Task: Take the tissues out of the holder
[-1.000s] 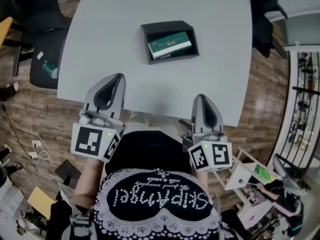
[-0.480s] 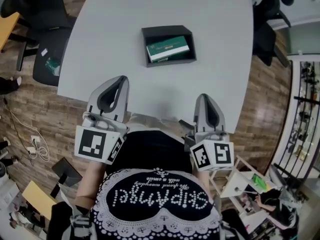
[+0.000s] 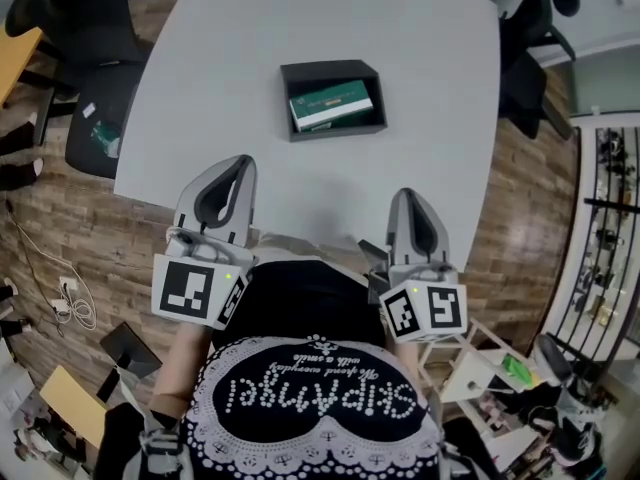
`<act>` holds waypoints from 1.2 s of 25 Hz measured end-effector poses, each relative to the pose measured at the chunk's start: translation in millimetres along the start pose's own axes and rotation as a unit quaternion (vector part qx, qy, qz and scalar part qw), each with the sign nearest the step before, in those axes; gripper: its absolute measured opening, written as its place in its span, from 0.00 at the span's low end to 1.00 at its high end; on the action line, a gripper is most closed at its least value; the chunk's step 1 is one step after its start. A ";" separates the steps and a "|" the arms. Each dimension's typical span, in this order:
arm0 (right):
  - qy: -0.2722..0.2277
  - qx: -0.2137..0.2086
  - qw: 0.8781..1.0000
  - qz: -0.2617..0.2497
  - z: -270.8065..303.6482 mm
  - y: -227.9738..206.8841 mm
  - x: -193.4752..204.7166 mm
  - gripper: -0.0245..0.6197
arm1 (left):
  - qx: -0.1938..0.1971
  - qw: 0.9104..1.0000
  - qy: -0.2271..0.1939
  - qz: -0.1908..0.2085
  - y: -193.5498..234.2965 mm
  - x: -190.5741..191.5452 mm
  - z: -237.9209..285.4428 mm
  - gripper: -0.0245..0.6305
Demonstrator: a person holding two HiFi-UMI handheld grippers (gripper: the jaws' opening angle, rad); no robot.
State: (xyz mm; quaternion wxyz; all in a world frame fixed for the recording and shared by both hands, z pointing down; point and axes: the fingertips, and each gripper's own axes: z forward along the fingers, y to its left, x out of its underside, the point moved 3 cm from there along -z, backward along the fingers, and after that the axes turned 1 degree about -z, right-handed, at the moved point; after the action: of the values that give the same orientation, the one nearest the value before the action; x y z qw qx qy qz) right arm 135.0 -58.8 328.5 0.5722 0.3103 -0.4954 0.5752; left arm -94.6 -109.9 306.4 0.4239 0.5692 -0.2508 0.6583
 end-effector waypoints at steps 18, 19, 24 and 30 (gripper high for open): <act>-0.002 0.001 1.000 0.000 0.8 7.2 0.3 0.09 | 0.001 1.000 -0.009 -0.001 5.4 -5.1 -3.7 0.07; -0.003 0.001 1.000 0.001 1.0 7.8 0.6 0.09 | 0.001 1.000 -0.009 -0.001 6.4 -4.9 -4.3 0.07; -0.003 0.001 1.000 0.002 1.7 10.4 1.7 0.09 | 0.010 1.000 -0.012 0.003 8.8 -6.9 -6.8 0.07; -0.005 0.009 1.000 0.008 -1.1 6.3 2.5 0.09 | 0.036 0.999 -0.006 0.016 2.4 -9.0 -0.5 0.16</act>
State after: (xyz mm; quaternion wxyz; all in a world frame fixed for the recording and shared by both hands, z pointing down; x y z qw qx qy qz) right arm 128.8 -56.0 329.1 0.5625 0.3147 -0.4954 0.5824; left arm -96.9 -113.2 298.0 0.3907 0.5840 -0.2386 0.6704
